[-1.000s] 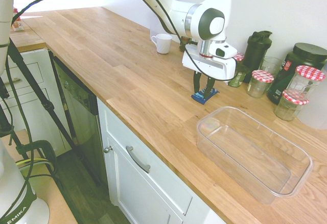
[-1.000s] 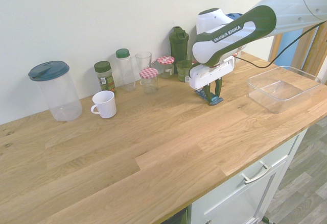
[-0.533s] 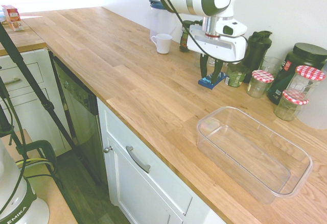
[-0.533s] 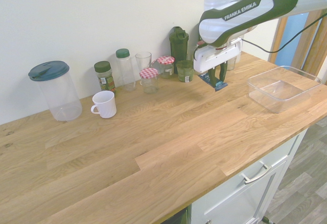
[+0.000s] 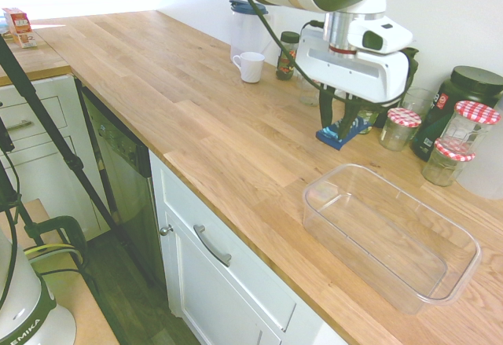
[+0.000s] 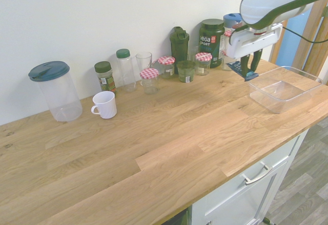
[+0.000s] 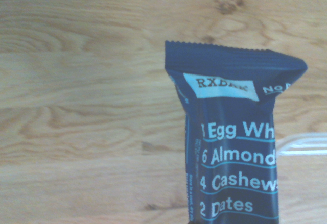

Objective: Put the protein bar into the container

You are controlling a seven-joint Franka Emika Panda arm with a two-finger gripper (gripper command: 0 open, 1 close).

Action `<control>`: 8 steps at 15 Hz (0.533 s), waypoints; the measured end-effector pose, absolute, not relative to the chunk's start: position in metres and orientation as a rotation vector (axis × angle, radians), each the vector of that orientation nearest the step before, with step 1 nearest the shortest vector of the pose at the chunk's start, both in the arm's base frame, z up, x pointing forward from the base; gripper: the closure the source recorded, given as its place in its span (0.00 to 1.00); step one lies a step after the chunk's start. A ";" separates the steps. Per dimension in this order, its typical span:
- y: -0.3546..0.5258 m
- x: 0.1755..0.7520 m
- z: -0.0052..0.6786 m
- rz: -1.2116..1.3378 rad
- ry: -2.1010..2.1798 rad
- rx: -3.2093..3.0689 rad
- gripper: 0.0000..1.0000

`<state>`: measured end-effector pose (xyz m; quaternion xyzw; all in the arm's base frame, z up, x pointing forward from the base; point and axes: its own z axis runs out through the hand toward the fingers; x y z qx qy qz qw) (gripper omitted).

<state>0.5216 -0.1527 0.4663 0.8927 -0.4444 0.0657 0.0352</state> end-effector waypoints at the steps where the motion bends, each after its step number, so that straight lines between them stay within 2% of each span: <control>1: -0.165 0.510 0.462 0.205 -1.381 2.748 1.00; 8: -0.221 0.460 0.433 0.239 -1.452 2.791 1.00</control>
